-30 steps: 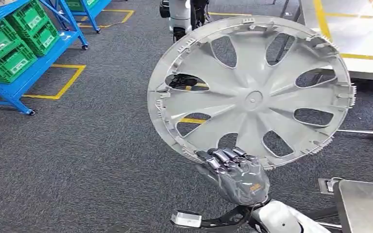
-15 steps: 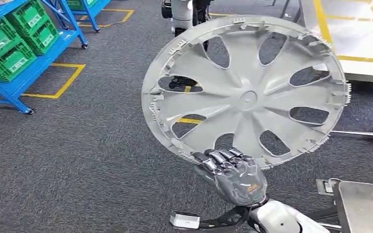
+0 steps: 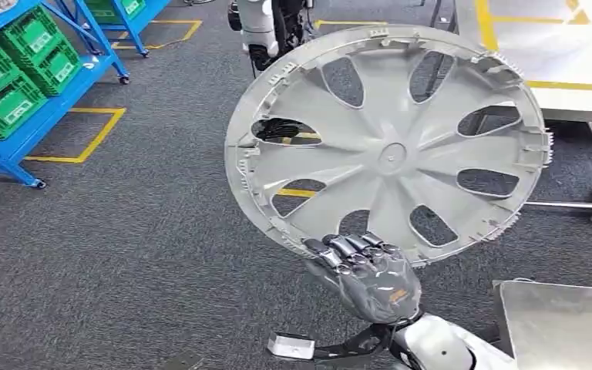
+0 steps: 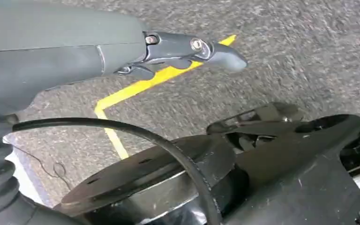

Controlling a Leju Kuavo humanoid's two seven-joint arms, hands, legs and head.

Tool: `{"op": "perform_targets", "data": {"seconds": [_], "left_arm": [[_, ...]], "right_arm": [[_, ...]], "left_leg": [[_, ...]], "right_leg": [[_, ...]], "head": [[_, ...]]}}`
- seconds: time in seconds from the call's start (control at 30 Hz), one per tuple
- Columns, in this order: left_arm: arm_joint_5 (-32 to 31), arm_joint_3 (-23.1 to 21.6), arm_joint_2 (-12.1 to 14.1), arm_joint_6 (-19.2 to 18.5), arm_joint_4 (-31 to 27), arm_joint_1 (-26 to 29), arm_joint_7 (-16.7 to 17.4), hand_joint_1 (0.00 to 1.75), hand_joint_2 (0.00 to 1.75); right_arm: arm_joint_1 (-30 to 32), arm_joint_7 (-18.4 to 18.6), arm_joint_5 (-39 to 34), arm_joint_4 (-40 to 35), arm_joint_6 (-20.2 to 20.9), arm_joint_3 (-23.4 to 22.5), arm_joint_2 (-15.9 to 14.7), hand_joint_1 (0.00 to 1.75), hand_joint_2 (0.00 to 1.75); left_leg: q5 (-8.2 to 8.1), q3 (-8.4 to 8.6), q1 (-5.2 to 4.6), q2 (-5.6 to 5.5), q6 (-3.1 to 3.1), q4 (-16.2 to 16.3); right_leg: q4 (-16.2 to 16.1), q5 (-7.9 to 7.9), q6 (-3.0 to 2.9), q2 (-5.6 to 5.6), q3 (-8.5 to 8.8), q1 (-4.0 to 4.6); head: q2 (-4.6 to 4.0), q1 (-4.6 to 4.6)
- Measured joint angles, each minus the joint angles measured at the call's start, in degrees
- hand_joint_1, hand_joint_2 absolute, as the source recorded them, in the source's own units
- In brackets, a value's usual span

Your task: Take the parts from the cabinet and place them on the table.

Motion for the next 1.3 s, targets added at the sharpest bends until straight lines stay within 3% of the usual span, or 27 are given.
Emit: {"op": "perform_targets", "data": {"seconds": [0.07,0.1,0.13,0.17,0.23,0.27,0.3,0.33,0.4,0.43,0.47,0.5,0.53,0.57,0.6,0.63,0.73,0.8,0.83,0.93,0.97,1.0,1.03,1.1,1.13,1.23,1.3], "left_arm": [[-0.1,0.0,-0.1,0.1,0.0,0.1,0.0,0.00,1.75],[-0.1,0.0,-0.1,0.1,0.0,0.3,0.2,0.00,1.75],[-0.1,0.0,-0.1,0.1,0.0,0.5,0.2,0.00,1.75],[-0.1,0.0,-0.2,0.1,0.0,0.5,0.2,0.00,1.75],[-0.1,0.0,-0.3,0.1,0.0,0.6,0.3,0.00,1.75],[-0.1,0.0,-0.4,0.1,0.0,0.7,0.3,0.00,1.75],[-0.1,0.0,-0.6,0.0,0.0,0.6,0.3,0.00,1.75],[-0.1,0.0,-0.6,0.0,0.0,0.5,0.3,0.00,1.75],[-0.1,0.0,-0.6,0.0,0.0,0.6,0.3,0.00,1.75],[-0.1,0.0,-0.6,0.0,0.0,0.6,0.3,0.00,1.75],[-0.1,0.0,-0.6,0.0,0.0,0.6,0.3,0.00,1.75],[-0.1,0.0,-0.6,0.0,0.0,0.6,0.3,0.00,1.75],[-0.1,0.0,-0.6,0.1,0.0,0.6,0.3,0.00,1.75],[-0.1,0.0,-0.7,0.0,0.0,0.6,0.3,0.00,1.75],[-0.1,0.0,-0.7,0.1,0.0,0.6,0.3,0.00,1.75],[-0.1,0.0,-0.8,0.1,0.0,0.6,0.3,0.00,1.75],[-0.1,0.0,-0.7,0.0,0.0,0.6,0.3,0.00,1.75],[-0.1,0.0,-0.6,0.1,0.0,0.5,0.3,0.00,1.75],[-0.1,0.0,-0.6,0.1,0.0,0.5,0.3,0.00,1.75],[0.0,0.0,-0.3,-0.1,0.0,0.3,0.0,0.00,1.75],[0.0,0.1,-0.3,-0.1,0.0,0.2,0.0,0.00,1.75],[0.0,0.1,-0.3,-0.1,0.0,0.2,-0.1,0.00,1.75],[0.0,0.1,-0.3,0.0,0.0,0.2,0.0,0.00,1.75],[0.0,0.1,-0.3,0.1,0.0,0.3,0.0,0.00,1.75],[0.0,0.1,-0.4,0.1,0.0,0.6,0.1,0.00,1.75],[0.0,0.1,-0.6,0.1,0.0,0.7,0.1,0.00,1.75],[0.0,0.1,-0.7,0.0,0.0,0.8,0.1,0.00,1.75]], "right_arm": [[-0.1,0.0,0.0,0.0,0.0,0.0,0.0,1.75,1.75],[-0.2,0.0,0.0,0.0,0.0,0.0,0.0,1.75,1.75],[-0.3,0.0,0.0,0.0,0.0,0.0,0.1,1.75,1.75],[-0.4,-0.1,0.1,0.0,0.0,0.0,0.1,1.75,1.75],[-0.4,-0.2,0.1,0.0,-0.1,0.0,0.1,1.75,1.75],[-0.5,-0.2,0.1,0.0,-0.1,0.1,0.1,1.75,1.75],[-0.5,-0.1,0.1,0.0,-0.1,0.1,0.1,1.75,1.75],[-0.7,-0.1,0.1,0.0,-0.1,0.1,0.1,1.75,1.75],[-0.8,-0.2,0.2,0.1,-0.1,0.1,0.1,1.75,1.75],[-0.8,-0.2,0.2,0.2,-0.1,0.1,0.1,1.75,1.75],[-0.7,-0.2,0.2,0.3,-0.1,0.3,0.1,1.75,1.75],[-0.7,-0.2,0.2,0.4,-0.1,0.4,0.1,1.75,1.75],[-0.7,-0.2,0.2,0.4,-0.1,0.3,0.1,1.75,1.75],[-0.7,-0.2,0.2,0.4,-0.1,0.3,0.1,1.75,1.75],[-0.9,-0.2,0.2,0.4,-0.1,0.3,0.1,1.75,1.75],[-1.0,-0.2,0.2,0.4,-0.1,0.3,0.1,1.75,1.75],[-0.9,-0.1,0.1,0.4,-0.2,0.3,0.1,1.75,1.75],[-1.0,-0.1,0.1,0.4,-0.2,0.3,0.1,1.75,1.75],[-1.0,-0.1,0.1,0.4,-0.2,0.3,0.1,1.75,1.75],[-1.0,-0.2,0.2,0.5,-0.2,0.4,0.2,1.75,1.75],[-1.0,-0.2,0.2,0.5,-0.2,0.5,0.2,1.75,1.75],[-1.0,-0.2,0.2,0.6,-0.2,0.6,0.2,1.75,1.75],[-1.0,-0.2,0.2,0.6,-0.2,0.6,0.2,1.75,1.75],[-1.0,-0.2,0.2,0.6,-0.2,0.7,0.2,1.75,1.75],[-1.1,-0.2,0.2,0.6,-0.2,0.7,0.2,1.75,1.75],[-1.2,-0.4,0.2,0.6,-0.4,0.8,0.2,1.75,1.75],[-1.2,-0.4,0.1,0.6,-0.4,0.8,0.2,1.75,1.75]], "left_leg": [[5.52,4.16,-0.63,-0.12,1.57,-9.3],[6.74,5.63,-0.94,-0.32,2.24,-13.2],[6.41,5.87,-0.94,-0.44,2.30,-14.2],[6.12,6.07,-1.01,-0.46,2.03,-14.9],[6.49,5.66,-1.20,-0.48,2.17,-14.9],[7.14,5.70,-0.76,-0.46,2.39,-15.7],[7.52,5.65,-0.59,-0.37,2.48,-15.9],[7.74,5.41,-0.51,-0.36,2.82,-15.9],[8.05,4.91,-0.53,-0.16,2.93,-15.9],[8.19,4.66,-0.54,-0.10,2.90,-15.9],[8.32,4.50,-0.54,-0.08,2.89,-15.8],[8.41,4.43,-0.54,-0.07,2.85,-15.8],[8.45,4.43,-0.54,-0.08,2.79,-15.8],[8.48,4.47,-0.55,-0.11,2.73,-15.7],[8.47,4.49,-0.56,-0.12,2.67,-15.7],[8.54,4.17,-0.94,-0.12,2.25,-15.6],[9.13,3.76,-0.80,-0.13,1.29,-15.6],[8.48,3.64,-0.86,-0.30,0.83,-15.2],[6.62,2.79,-0.89,-0.34,0.44,-13.1],[0.20,-2.05,-0.71,-0.36,-0.27,-0.2],[-0.17,-2.36,-0.76,-0.40,-0.35,1.7],[0.67,-1.51,-0.76,-0.44,-0.33,1.1],[2.81,0.49,-0.71,-0.44,-0.25,-2.2],[7.63,5.58,-0.50,-0.44,-0.01,-12.3],[6.87,6.46,-0.57,-0.59,0.10,-14.3],[6.97,5.64,-0.80,-0.61,1.05,-15.6],[7.78,5.55,-0.43,-0.57,2.13,-16.2]], "right_leg": [[0.0,0.06,-0.08,0.32,0.29,0.45],[0.0,0.07,-0.08,0.35,0.23,0.48],[0.3,0.21,0.02,0.46,0.00,1.10],[0.2,0.51,0.31,0.53,-0.42,0.89],[-0.2,1.08,1.00,0.44,-0.53,0.62],[-0.2,1.14,1.30,0.44,-0.67,0.88],[0.5,0.19,1.52,0.38,-1.51,0.68],[2.9,-1.81,1.81,0.29,-2.45,0.64],[12.0,-6.40,2.41,0.17,-6.13,0.33],[15.9,-7.79,2.61,0.14,-7.74,0.30],[17.2,-7.83,2.74,0.09,-8.08,0.30],[15.6,-6.56,2.74,0.02,-6.96,0.30],[11.8,-4.53,2.63,-0.04,-4.64,0.30],[6.1,-2.08,2.37,-0.11,-1.32,0.31],[0.5,-0.61,2.08,-0.28,1.73,0.35],[-1.0,-1.83,1.74,-0.35,3.05,0.71],[-1.1,-1.14,0.82,-0.13,2.48,0.83],[-1.9,-0.44,-0.15,-0.41,2.67,0.17],[-2.0,-0.29,-0.43,-0.42,2.56,0.14],[-2.0,-0.05,-0.76,-0.55,2.05,0.17],[-1.9,0.01,-0.73,-0.55,1.96,0.17],[-1.8,0.03,-0.70,-0.53,1.89,0.16],[-1.6,0.05,-0.66,-0.47,1.83,0.16],[-1.3,0.10,-0.53,-0.38,1.84,0.17],[-1.3,0.26,-0.18,-0.34,1.46,0.39],[-1.1,1.12,0.99,-0.34,0.05,0.51],[-0.8,0.83,1.57,-0.35,-0.56,0.31]], "head": [[0.00,0.04],[0.00,0.00],[0.00,0.15],[0.00,-0.02],[0.00,-0.02],[0.00,0.11],[0.00,0.00],[0.00,0.50],[0.00,0.46],[0.00,0.50],[0.00,0.48],[0.00,0.50],[0.00,0.50],[0.00,0.50],[0.00,0.53],[0.00,0.46],[0.00,0.44],[0.02,0.44],[0.00,0.07],[0.00,0.00],[0.00,-0.02],[0.00,-0.04],[0.00,-0.02],[0.00,-0.02],[0.00,0.02],[0.00,0.09],[0.00,-0.02]]}}
